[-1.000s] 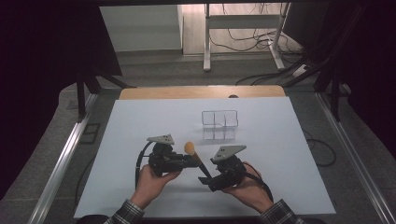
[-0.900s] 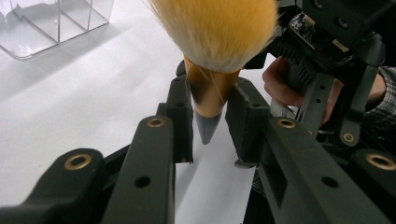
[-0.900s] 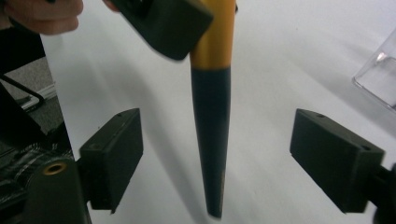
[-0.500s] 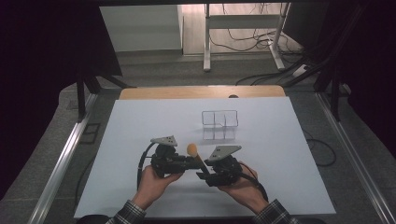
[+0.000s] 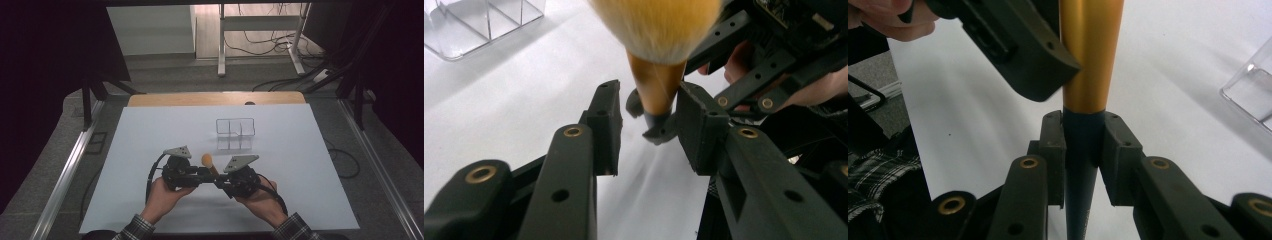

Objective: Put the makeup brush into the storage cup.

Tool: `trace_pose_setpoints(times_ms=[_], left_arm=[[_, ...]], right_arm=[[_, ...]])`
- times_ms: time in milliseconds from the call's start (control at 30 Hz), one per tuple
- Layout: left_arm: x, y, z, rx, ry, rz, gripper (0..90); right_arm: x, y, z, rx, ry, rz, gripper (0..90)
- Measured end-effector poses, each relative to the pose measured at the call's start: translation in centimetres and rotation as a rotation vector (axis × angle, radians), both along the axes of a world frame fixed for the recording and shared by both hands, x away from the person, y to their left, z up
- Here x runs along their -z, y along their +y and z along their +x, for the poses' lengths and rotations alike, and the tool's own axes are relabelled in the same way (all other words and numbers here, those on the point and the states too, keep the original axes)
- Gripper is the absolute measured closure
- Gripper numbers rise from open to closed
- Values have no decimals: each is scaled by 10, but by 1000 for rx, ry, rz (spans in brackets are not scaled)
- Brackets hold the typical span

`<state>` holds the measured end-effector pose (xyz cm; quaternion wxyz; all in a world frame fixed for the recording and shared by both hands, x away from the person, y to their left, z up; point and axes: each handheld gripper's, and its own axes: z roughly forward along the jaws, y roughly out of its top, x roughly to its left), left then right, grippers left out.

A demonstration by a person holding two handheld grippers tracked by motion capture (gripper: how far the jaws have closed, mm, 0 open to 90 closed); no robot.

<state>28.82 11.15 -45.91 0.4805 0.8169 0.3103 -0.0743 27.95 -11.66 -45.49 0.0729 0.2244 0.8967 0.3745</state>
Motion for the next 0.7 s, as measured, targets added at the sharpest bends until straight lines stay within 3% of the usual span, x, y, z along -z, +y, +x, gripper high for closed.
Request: trace_pose_setpoints(times_ms=[467, 567, 700], left_arm=[[-2, 7, -5, -38, -61, 71, 329], [-1, 8, -7, -47, -74, 91, 304], [0, 12, -7, -55, -67, 101, 246]], right_arm=[[-1, -8, 2, 19, -1, 16, 735], [-1, -9, 2, 21, 1, 19, 734], [-1, -11, 3, 25, 0, 23, 735]])
